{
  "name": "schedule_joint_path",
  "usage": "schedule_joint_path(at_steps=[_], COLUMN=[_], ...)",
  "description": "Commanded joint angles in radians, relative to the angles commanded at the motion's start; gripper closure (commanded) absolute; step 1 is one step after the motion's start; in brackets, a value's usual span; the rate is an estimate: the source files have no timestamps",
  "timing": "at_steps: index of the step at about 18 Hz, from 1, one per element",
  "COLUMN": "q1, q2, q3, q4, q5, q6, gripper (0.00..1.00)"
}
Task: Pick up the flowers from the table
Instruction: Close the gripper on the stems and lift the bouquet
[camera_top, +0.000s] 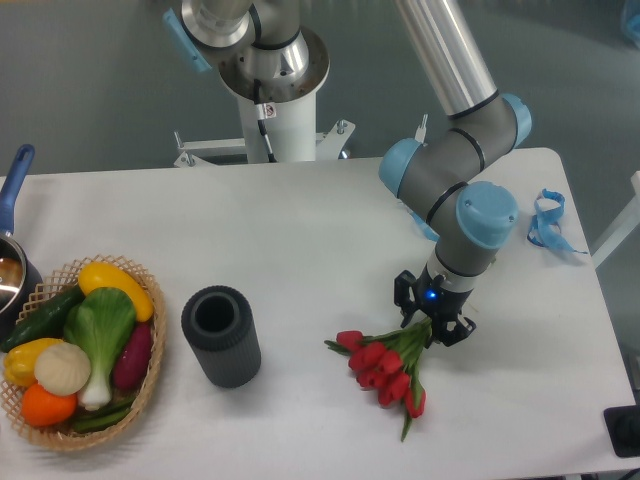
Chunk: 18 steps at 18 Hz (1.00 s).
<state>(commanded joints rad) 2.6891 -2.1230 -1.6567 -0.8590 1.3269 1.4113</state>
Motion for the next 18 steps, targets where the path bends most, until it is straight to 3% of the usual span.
schedule_joint_path(at_steps=[3, 9, 11, 18], q1=[0.002, 0.005, 0.012, 0.018], q2=[0.009, 0.037, 0.086, 0.213], q3=[0.025, 0.011, 0.009, 0.012], q4=[-0.002, -0.005, -0.014, -0.011], q5=[-0.003, -0.005, -0.008, -0.274], q6=[-0.017, -0.021, -0.021, -0.170], gripper=[0.70, 0.81, 0.81, 0.81])
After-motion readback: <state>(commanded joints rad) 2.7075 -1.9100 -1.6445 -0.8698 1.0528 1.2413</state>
